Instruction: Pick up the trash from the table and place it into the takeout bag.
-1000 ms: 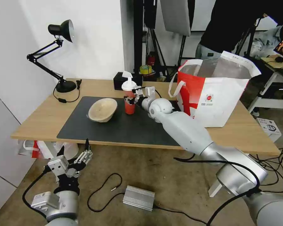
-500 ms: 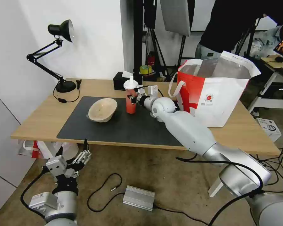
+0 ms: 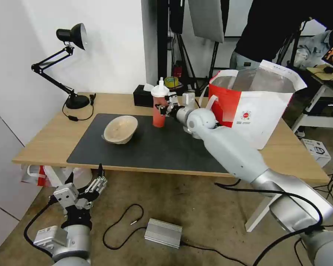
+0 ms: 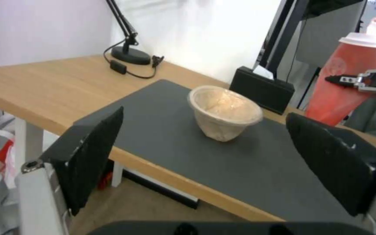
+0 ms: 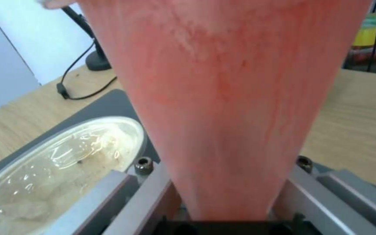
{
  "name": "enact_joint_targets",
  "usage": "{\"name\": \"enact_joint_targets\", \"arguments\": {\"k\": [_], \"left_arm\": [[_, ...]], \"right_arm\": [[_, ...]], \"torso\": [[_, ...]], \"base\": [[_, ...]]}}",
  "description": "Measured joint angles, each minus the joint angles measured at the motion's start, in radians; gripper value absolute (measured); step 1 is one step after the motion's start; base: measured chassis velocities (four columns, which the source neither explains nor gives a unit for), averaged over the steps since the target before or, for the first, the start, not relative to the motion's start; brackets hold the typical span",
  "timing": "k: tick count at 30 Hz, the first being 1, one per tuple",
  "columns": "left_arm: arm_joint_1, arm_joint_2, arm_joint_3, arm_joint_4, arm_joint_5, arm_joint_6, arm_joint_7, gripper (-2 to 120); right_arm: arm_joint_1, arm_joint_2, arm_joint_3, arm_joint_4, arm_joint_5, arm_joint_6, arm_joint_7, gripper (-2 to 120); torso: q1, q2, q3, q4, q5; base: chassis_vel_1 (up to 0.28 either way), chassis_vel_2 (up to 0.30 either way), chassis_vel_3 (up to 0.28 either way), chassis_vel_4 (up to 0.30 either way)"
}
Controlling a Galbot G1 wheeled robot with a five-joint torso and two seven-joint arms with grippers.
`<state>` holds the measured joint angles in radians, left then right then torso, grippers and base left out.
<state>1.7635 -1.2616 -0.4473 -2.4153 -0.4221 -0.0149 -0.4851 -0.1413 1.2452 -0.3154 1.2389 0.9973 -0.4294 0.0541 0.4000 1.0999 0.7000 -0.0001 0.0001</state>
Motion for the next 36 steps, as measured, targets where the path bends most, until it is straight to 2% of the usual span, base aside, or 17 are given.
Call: {"name": "enact_joint_targets", "arguments": {"k": [25,36], "left_arm": [[0.008,-0.008,-0.027,-0.008,-0.008,0.014,-0.004,100],[0.019,0.004,-0.024,-0.010,-0.006,0.013,0.002,100]], "right_arm": [[0.011,-0.097,0.025,0.185,0.084,-0.046,0.060,5],[0.018,-0.180,0.053,0.292,0.143,-0.064,0.094,5]], "torso": [[0.000,0.000,0.000,0.0001,-0.0001],[0.000,0.000,0.000,0.0001,0.0000]], "base": [[0.000,0.000,0.000,0.000],[0.000,0.000,0.000,0.000]]}}
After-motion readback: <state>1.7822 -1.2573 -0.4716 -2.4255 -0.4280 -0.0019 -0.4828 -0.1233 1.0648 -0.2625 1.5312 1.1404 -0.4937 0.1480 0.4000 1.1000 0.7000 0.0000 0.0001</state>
